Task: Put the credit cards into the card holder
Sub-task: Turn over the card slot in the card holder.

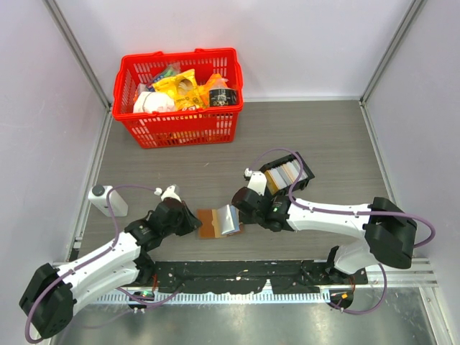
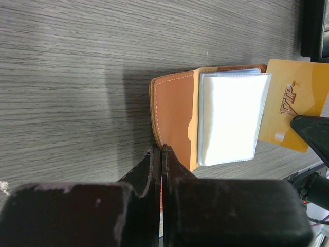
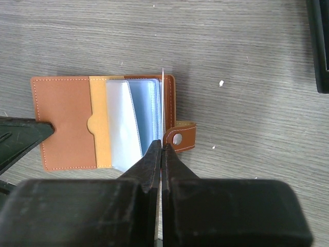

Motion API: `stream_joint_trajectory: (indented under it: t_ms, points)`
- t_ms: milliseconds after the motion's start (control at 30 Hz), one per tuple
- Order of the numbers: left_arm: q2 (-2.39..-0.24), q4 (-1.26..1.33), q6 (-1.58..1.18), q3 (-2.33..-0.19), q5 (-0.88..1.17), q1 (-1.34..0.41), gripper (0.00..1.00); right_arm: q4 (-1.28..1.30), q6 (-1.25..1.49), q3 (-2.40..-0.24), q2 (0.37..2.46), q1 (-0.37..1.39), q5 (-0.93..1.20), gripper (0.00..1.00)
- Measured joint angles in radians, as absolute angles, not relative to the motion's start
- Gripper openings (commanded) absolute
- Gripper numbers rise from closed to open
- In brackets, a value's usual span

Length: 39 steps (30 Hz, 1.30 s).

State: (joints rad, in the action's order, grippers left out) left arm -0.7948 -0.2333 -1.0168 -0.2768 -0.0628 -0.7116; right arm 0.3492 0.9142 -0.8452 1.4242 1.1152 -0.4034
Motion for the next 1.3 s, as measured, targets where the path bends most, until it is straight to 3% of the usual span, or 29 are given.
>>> stream_joint_trajectory:
  t_ms: [1300]
  points:
    - [-0.899, -0.184, -1.013, -0.277, -0.068, -0.712, 0.00, -0.061, 0.939, -0.724, 1.507, 1.049, -0.074, 0.01]
